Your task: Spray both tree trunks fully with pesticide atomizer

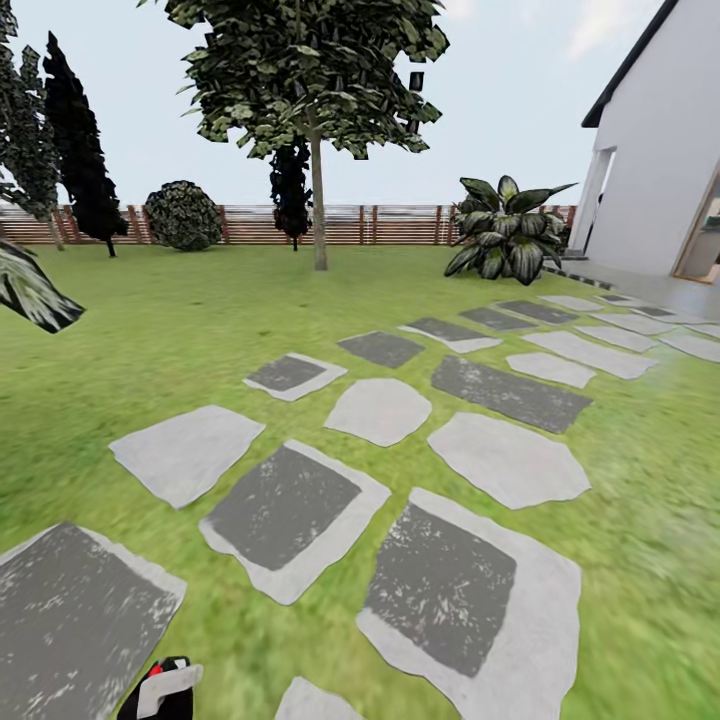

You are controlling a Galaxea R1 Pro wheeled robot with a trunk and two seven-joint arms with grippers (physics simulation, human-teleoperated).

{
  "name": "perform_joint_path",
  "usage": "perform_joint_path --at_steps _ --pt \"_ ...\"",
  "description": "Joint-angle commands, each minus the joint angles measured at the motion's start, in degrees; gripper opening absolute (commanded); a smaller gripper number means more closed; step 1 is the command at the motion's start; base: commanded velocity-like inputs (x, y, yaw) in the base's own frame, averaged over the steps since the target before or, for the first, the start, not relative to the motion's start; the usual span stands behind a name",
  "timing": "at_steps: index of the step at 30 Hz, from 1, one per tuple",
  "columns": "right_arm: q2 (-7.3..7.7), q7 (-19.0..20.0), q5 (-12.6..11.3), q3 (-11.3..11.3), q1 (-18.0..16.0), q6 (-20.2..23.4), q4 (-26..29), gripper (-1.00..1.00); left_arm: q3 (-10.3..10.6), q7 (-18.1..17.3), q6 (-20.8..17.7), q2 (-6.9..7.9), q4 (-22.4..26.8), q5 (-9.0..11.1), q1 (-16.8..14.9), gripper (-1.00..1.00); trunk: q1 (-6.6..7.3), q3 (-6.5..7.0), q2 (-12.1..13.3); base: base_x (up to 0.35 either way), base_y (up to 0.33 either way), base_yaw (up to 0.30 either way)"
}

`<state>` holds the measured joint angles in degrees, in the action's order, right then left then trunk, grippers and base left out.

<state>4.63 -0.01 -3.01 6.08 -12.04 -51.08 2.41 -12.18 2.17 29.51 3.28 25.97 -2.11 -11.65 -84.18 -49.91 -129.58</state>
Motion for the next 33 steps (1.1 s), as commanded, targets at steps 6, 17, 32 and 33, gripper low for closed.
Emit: perform_joint_path --at_steps 6,17,32,33 --pt "0.00 0.1 -0.2 0.1 0.0 -0.2 0.0 1.00 0.0 0.2 0.2 -0.03 0.0 -0.2 0.0 -1.00 -0.02 -0.06 0.0 0.340 0.000 0.000" --pt "0.01 0.1 -0.2 0.1 0.0 -0.2 0.0 1.00 0.0 0.2 0.2 -0.01 0.0 -0.2 0.0 -1.00 -0.02 -0.06 0.0 0.340 0.000 0.000" --pt "0.01 0.1 -0.2 0.1 0.0 -0.2 0.0 1.00 0.0 0.2 0.2 -0.02 0.1 -0.2 0.0 -1.00 -0.02 -0.06 0.0 0.340 0.000 0.000" --pt "0.02 0.1 -0.2 0.1 0.0 -0.2 0.0 1.00 0.0 0.2 0.2 -0.02 0.1 -0.2 0.0 -1.00 -0.02 -0.06 0.0 0.340 0.000 0.000"
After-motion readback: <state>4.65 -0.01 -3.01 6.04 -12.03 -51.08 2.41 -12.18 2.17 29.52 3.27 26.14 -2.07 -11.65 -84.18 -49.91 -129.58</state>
